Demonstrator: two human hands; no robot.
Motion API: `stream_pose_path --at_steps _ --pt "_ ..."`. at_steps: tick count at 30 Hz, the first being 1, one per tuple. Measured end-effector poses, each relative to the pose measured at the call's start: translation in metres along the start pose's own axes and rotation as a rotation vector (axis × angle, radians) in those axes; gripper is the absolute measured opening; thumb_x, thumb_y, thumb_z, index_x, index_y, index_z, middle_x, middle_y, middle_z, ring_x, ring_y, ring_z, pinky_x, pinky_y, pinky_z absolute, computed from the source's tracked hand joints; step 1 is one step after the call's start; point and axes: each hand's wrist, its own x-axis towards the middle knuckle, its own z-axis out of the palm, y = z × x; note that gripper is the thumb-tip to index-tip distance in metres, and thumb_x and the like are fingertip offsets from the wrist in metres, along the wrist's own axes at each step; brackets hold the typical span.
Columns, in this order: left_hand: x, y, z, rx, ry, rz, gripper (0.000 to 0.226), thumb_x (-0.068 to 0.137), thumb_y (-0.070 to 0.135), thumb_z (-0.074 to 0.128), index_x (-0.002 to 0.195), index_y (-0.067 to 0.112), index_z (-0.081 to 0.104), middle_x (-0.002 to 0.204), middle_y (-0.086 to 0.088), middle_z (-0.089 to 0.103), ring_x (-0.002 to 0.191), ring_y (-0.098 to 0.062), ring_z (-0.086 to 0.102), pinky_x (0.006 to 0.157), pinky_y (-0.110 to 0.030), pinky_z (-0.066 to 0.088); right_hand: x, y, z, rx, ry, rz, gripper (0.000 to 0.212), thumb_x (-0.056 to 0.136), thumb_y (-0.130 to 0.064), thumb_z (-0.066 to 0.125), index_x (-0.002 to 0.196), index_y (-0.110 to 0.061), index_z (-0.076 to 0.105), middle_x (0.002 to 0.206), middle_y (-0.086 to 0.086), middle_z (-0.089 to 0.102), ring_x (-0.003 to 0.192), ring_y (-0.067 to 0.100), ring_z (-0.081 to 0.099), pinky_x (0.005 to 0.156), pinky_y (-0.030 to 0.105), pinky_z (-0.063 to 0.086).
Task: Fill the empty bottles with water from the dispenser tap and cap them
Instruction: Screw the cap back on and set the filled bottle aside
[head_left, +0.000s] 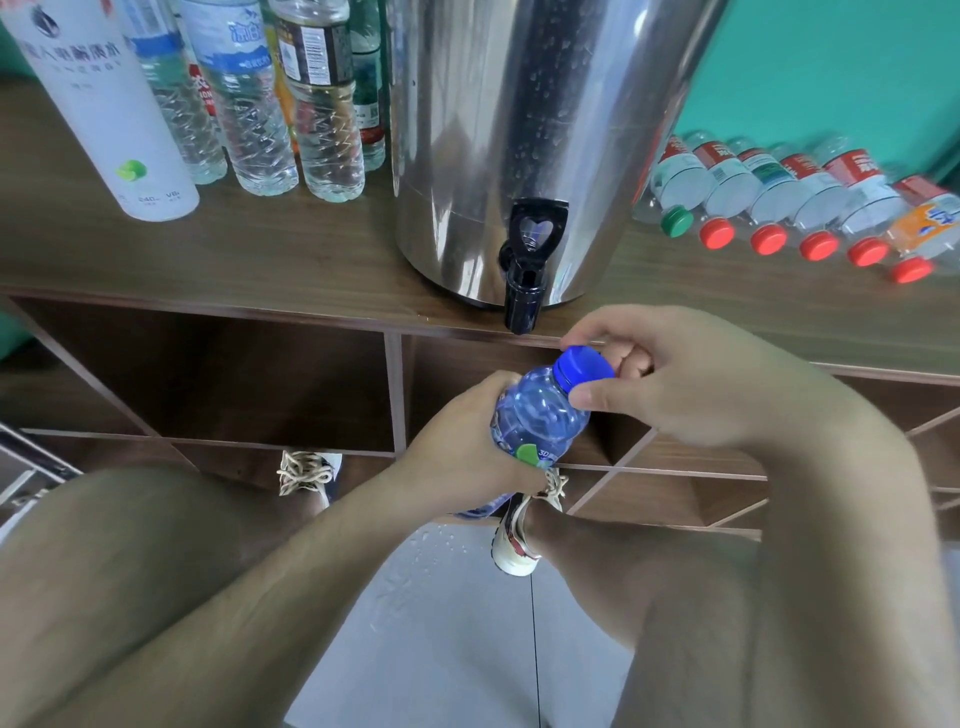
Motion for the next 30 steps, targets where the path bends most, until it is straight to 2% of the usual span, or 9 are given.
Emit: stream_pose_path --at_steps 7,10,12,15,18,21,26,28,30 --pt "-0.009 0.001 0.005 0.022 0.006 0.023 0.066 0.065 0.018 0.091 0.116 0.036 0.053 0.098 0.018 0.066 0.092 0.004 0.064 0.074 -0.013 0.053 -0.013 -0.001 0.017 -0.153 0.086 0.024 0.027 0.097 -0.050 0.063 0.108 -0.026 0.056 0.081 -0.011 0.055 0.072 0.005 0.052 0.059 0.027 0.032" --pt "-0.018 0.004 0.005 0.015 -0.024 0.047 0.064 0.064 0.017 0.091 0.115 0.034 0.055 0.097 0.017 0.067 0.090 0.001 0.066 0.075 -0.016 0.055 -0.031 -0.001 0.030 -0.191 0.167 -0.101 0.035 0.098 -0.059 0.050 0.102 -0.024 0.052 0.072 -0.009 0.054 0.069 0.009 0.052 0.059 0.029 0.033" --pt "-0.025 0.008 0.004 0.017 -0.051 0.075 0.061 0.063 0.017 0.091 0.110 0.036 0.056 0.096 0.016 0.068 0.088 -0.001 0.067 0.074 -0.021 0.056 -0.039 0.002 0.035 -0.194 0.281 -0.243 0.044 0.101 -0.064 0.039 0.094 -0.022 0.050 0.069 -0.007 0.053 0.068 0.015 0.049 0.060 0.032 0.034" --pt "-0.036 0.016 0.006 0.083 -0.111 0.126 0.060 0.061 0.031 0.088 0.111 0.037 0.057 0.097 0.015 0.068 0.090 -0.007 0.068 0.080 -0.035 0.059 -0.048 0.009 0.035 -0.299 0.393 -0.394 0.051 0.102 -0.058 0.037 0.073 -0.016 0.044 0.064 -0.005 0.041 0.062 0.020 0.039 0.054 0.037 0.033" --pt "-0.046 0.019 0.007 0.105 -0.059 0.147 0.061 0.060 0.040 0.087 0.114 0.036 0.057 0.099 0.016 0.068 0.092 -0.008 0.067 0.083 -0.041 0.059 -0.050 -0.001 0.038 -0.372 0.515 -0.302 0.055 0.097 -0.059 0.033 0.059 -0.018 0.029 0.052 -0.001 0.028 0.052 0.023 0.030 0.049 0.033 0.019" --pt "-0.053 0.023 0.002 0.077 0.016 0.145 0.061 0.060 0.039 0.088 0.113 0.035 0.058 0.099 0.017 0.069 0.091 -0.005 0.068 0.083 -0.041 0.059 -0.046 -0.013 0.039 -0.508 0.504 -0.039 0.065 0.090 -0.068 0.022 0.057 -0.013 0.031 0.049 0.002 0.032 0.052 0.025 0.035 0.050 0.033 0.017" --pt "-0.060 0.029 -0.018 -0.034 -0.027 0.169 0.067 0.058 0.035 0.090 0.118 0.036 0.059 0.106 0.010 0.074 0.096 -0.016 0.073 0.087 -0.049 0.059 -0.050 -0.027 0.014 -0.470 0.493 -0.491 0.051 0.096 -0.058 0.044 0.065 -0.020 0.031 0.061 -0.007 0.028 0.060 0.022 0.031 0.052 0.031 0.021" --pt "-0.067 0.035 -0.021 -0.056 0.010 0.154 0.066 0.057 0.034 0.089 0.115 0.038 0.059 0.104 0.011 0.074 0.094 -0.015 0.073 0.087 -0.049 0.059 -0.049 -0.037 0.012 -0.450 0.488 -0.469 0.053 0.094 -0.059 0.042 0.061 -0.019 0.028 0.057 -0.005 0.026 0.057 0.023 0.029 0.052 0.031 0.018" --pt "-0.077 0.044 -0.022 -0.053 0.100 0.137 0.062 0.056 0.037 0.086 0.110 0.040 0.058 0.099 0.017 0.073 0.090 -0.008 0.071 0.086 -0.045 0.058 -0.046 -0.053 0.012 -0.450 0.489 -0.329 0.062 0.089 -0.068 0.031 0.057 -0.015 0.027 0.052 0.001 0.025 0.053 0.024 0.029 0.050 0.033 0.016"
